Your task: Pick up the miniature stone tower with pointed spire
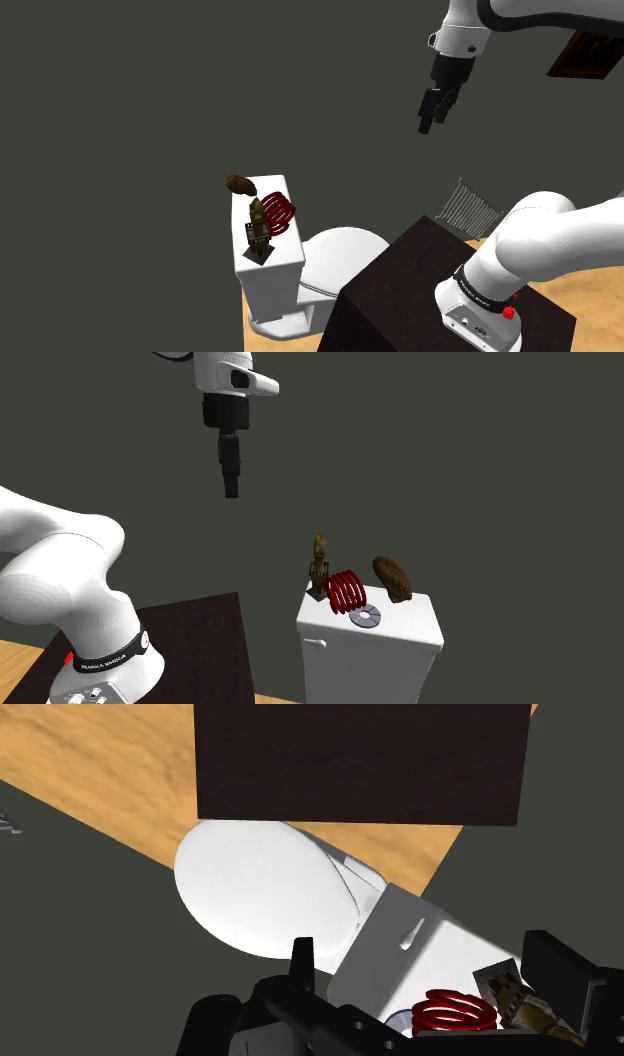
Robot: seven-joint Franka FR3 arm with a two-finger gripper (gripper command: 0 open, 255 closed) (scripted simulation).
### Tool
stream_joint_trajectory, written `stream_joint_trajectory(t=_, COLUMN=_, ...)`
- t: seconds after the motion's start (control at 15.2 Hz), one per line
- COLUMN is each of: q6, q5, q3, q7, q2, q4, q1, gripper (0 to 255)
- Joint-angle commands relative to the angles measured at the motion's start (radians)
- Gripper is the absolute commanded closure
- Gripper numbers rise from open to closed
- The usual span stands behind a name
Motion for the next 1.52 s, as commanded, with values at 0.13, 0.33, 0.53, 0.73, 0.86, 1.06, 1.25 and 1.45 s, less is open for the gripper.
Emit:
stream_joint_trajectory(t=0.13, q6=0.033, q5=0.027, q3=0.031, q7=0.047, q2=0.051, q4=0.003, q1=0.006, gripper=0)
stream_joint_trajectory(t=0.33, q6=0.082, q5=0.064, q3=0.076, q7=0.115, q2=0.136, q4=0.018, q1=0.015, gripper=0)
stream_joint_trajectory(t=0.53, q6=0.129, q5=0.094, q3=0.118, q7=0.181, q2=0.229, q4=0.044, q1=0.023, gripper=0)
stream_joint_trajectory(t=0.73, q6=0.174, q5=0.118, q3=0.157, q7=0.246, q2=0.329, q4=0.081, q1=0.031, gripper=0)
stream_joint_trajectory(t=0.86, q6=0.201, q5=0.129, q3=0.181, q7=0.289, q2=0.399, q4=0.112, q1=0.035, gripper=0)
stream_joint_trajectory(t=1.06, q6=0.238, q5=0.139, q3=0.214, q7=0.352, q2=0.509, q4=0.168, q1=0.043, gripper=0)
stream_joint_trajectory(t=1.25, q6=0.268, q5=0.142, q3=0.241, q7=0.415, q2=0.624, q4=0.235, q1=0.053, gripper=0)
stream_joint_trajectory(t=1.45, q6=0.292, q5=0.137, q3=0.263, q7=0.477, q2=0.742, q4=0.313, q1=0.066, gripper=0)
